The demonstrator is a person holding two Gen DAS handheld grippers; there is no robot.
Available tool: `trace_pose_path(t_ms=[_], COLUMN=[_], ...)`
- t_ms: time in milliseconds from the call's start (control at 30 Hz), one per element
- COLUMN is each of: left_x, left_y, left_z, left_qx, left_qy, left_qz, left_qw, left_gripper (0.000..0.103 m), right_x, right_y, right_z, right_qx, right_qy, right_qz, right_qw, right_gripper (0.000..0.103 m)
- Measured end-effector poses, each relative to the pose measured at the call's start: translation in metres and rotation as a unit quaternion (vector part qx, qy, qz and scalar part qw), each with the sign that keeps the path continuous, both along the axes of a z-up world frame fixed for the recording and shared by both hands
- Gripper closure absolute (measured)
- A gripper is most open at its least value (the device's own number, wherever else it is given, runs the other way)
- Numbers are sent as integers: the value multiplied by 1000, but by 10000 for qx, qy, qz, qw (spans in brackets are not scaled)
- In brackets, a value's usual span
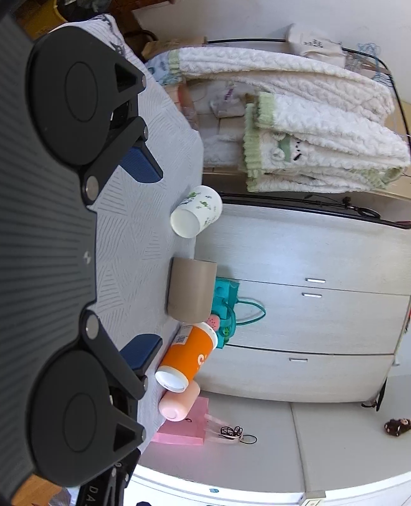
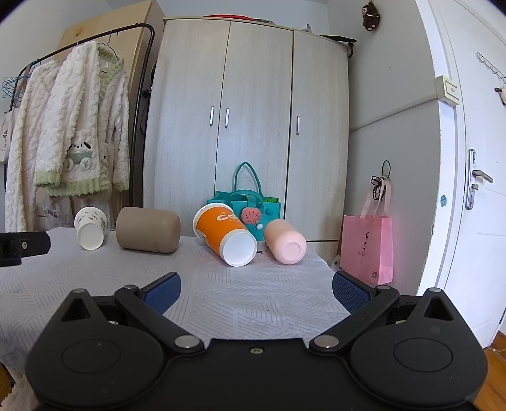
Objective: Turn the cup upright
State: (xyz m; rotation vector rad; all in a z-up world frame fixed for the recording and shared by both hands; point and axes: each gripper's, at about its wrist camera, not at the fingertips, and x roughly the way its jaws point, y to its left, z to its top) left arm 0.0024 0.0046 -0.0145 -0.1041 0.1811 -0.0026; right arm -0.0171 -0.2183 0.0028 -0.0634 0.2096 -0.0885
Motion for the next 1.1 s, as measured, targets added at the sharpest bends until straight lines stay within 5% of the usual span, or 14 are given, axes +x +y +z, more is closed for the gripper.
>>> trace_pose_path(t_ms=[400, 700, 1100], left_x=[-13, -12, -14], left_y=[-1, 1, 0], left_z=[2, 5, 2], left_qx=[178, -1, 278], left_qy=[-428, -211, -114], left_qz=[-59, -230, -344], left_qw=[9989, 9995, 9990], left_gripper=[0, 0, 0], right_x=[2, -1, 3], right_y=[-1, 1, 4], right_z=[-1, -2, -5], right_qx=[12, -8, -28], right_qy=[18, -2, 179], right_qz=[-12, -4, 11], right_qw=[10000, 10000, 9998], right_gripper=[0, 0, 0])
